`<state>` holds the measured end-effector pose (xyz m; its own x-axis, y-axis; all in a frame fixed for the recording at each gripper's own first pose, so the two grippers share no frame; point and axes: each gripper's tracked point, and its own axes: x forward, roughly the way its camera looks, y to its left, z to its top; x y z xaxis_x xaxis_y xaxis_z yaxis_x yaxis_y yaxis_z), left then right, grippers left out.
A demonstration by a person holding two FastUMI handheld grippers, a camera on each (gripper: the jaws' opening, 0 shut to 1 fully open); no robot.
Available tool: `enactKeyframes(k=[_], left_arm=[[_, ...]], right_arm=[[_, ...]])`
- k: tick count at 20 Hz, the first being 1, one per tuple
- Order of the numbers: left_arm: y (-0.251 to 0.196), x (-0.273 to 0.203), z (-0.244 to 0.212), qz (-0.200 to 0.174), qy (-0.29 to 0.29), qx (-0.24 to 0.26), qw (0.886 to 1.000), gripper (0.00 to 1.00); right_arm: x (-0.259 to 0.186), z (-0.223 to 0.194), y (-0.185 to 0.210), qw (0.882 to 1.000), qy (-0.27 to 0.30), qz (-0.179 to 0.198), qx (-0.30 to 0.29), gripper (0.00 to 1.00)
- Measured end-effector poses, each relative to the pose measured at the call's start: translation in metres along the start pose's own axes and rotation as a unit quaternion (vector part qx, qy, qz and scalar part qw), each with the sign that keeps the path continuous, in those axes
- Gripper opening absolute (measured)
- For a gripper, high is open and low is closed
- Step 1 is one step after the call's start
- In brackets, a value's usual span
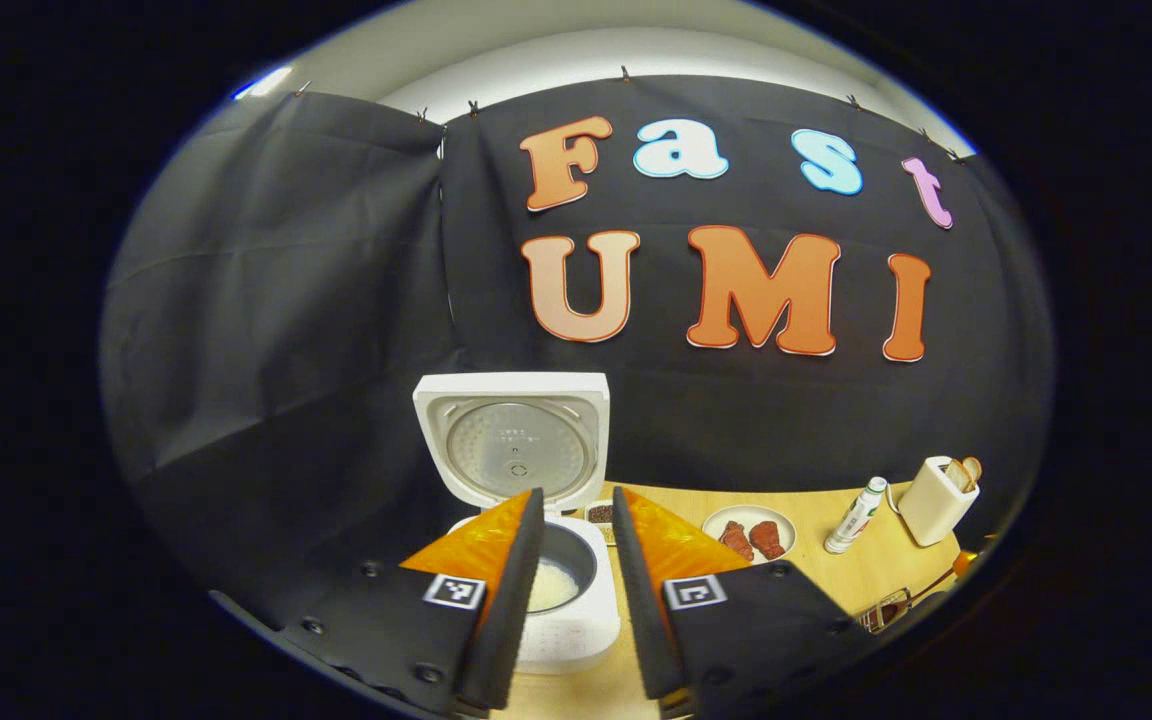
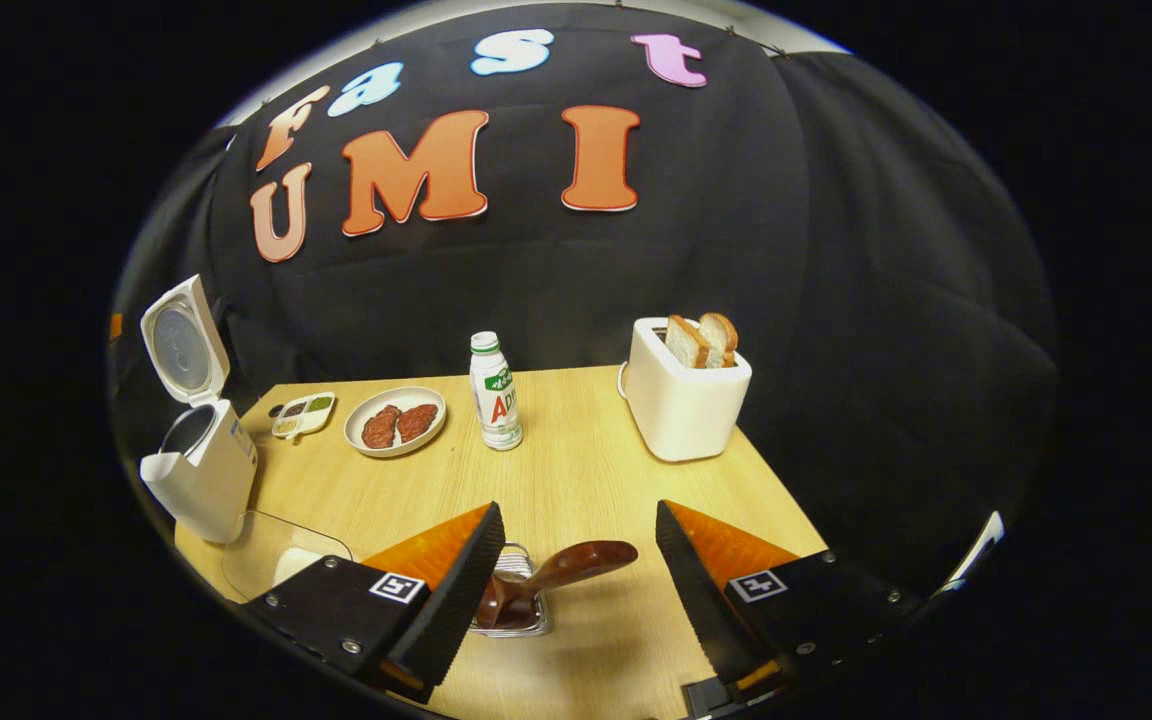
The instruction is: Close the left gripper, press the button to open the rice cooker; take a wooden spoon from the chopstick holder with the right hand, scoop a spoonful of rice and pour it into the rice cooker, then put the wooden spoon back into the chopstick holder.
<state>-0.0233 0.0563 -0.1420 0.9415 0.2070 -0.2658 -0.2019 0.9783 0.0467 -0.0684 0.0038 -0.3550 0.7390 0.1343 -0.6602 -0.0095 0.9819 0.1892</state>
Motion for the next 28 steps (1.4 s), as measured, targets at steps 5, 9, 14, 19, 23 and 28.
enactKeyframes(k=[5,9,14,19,23,28], left_arm=[[-0.013,-0.014,0.002,0.014,-0.003,0.015,1.000,0.78],[-0.022,-0.025,0.005,0.021,-0.004,0.020,1.000,0.78],[-0.023,-0.034,-0.001,0.041,0.010,0.006,0.999,0.78],[-0.033,-0.040,0.001,0.056,0.015,0.018,0.998,0.77],[-0.052,-0.042,0.000,0.038,0.014,0.040,0.998,0.77],[-0.065,-0.036,0.015,0.000,-0.018,0.063,0.998,0.81]], right_arm=[[0.016,-0.032,0.002,0.997,0.032,0.037,0.060,0.91],[0.026,-0.040,0.011,0.989,0.034,0.076,0.120,0.71],[0.039,-0.049,0.018,0.975,0.034,0.112,0.189,0.43],[0.047,-0.050,0.028,0.962,0.020,0.142,0.232,0.26],[0.058,-0.048,0.028,0.957,0.022,0.138,0.254,0.20],[0.068,-0.047,0.035,0.962,0.045,0.116,0.245,0.16]])
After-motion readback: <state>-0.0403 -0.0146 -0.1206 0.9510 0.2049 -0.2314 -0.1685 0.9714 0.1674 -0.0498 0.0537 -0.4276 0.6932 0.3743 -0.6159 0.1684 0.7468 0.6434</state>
